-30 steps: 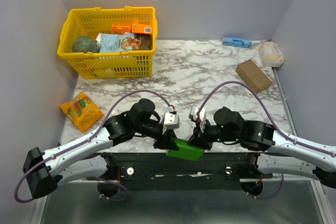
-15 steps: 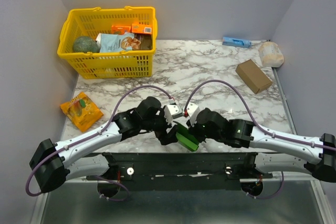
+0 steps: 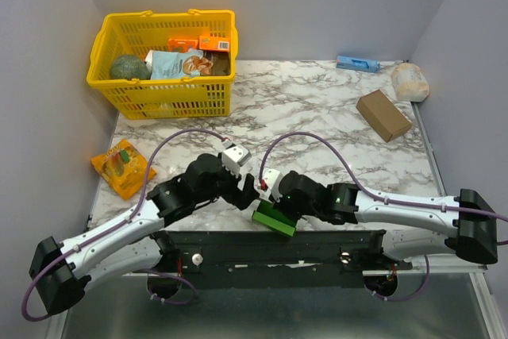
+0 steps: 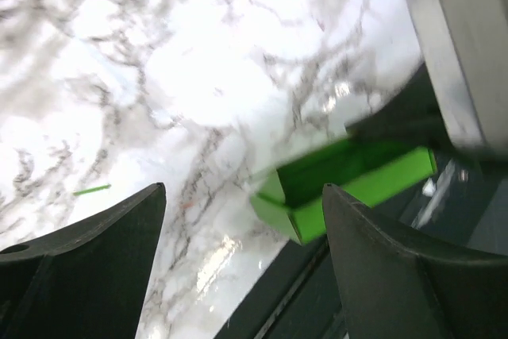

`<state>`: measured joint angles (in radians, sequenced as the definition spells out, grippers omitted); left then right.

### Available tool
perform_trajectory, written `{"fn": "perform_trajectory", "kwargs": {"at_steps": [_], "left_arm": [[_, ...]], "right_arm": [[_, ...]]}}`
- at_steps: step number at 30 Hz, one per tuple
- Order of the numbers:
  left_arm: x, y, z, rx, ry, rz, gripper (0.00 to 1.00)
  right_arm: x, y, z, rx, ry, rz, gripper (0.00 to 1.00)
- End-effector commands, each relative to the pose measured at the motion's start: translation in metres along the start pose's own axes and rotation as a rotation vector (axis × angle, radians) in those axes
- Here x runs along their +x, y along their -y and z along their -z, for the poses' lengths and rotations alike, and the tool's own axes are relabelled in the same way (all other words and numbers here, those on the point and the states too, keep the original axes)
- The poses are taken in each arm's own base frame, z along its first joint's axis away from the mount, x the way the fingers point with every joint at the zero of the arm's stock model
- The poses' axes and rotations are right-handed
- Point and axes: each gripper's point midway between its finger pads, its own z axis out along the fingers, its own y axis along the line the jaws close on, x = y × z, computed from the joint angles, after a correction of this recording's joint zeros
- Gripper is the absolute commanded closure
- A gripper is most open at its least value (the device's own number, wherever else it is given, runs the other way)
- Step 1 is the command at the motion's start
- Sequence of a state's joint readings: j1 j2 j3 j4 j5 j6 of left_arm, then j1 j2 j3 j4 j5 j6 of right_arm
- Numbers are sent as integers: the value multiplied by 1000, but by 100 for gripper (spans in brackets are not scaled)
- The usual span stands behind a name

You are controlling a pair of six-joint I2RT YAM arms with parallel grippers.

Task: Fold the paper box

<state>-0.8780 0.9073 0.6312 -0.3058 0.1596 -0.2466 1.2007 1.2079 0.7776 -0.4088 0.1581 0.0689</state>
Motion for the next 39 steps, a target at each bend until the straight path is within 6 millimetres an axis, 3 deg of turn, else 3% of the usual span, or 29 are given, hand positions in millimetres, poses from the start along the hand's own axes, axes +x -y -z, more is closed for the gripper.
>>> {"fn": "perform_trajectory", "kwargs": {"at_steps": [1,2,4,6,9,11,13,26,39], "left_arm": [[-47,-21,12,-122,339,202,14],[-42,-22,10,-114,350,198,15],[-60,-11,15,-49,435,154,22],[-61,2,13,23,415,110,25],[-45,4,4,42,337,97,30],[-32,9,0,81,312,87,29],[-33,15,4,117,335,71,25],[-5,25,-11,195,216,65,28],[11,26,-20,176,143,53,49]], "right_arm": [[5,-14,-5,-80,7,104,100],[5,-13,-5,-80,6,113,100],[7,-13,-6,-77,-3,118,100],[7,-13,-6,-77,-1,121,99],[4,-11,-4,-71,9,118,100],[4,-12,-3,-74,16,120,100],[4,-12,-3,-74,16,121,100],[5,-9,-3,-64,16,120,100],[5,-8,-1,-56,20,121,100]]}}
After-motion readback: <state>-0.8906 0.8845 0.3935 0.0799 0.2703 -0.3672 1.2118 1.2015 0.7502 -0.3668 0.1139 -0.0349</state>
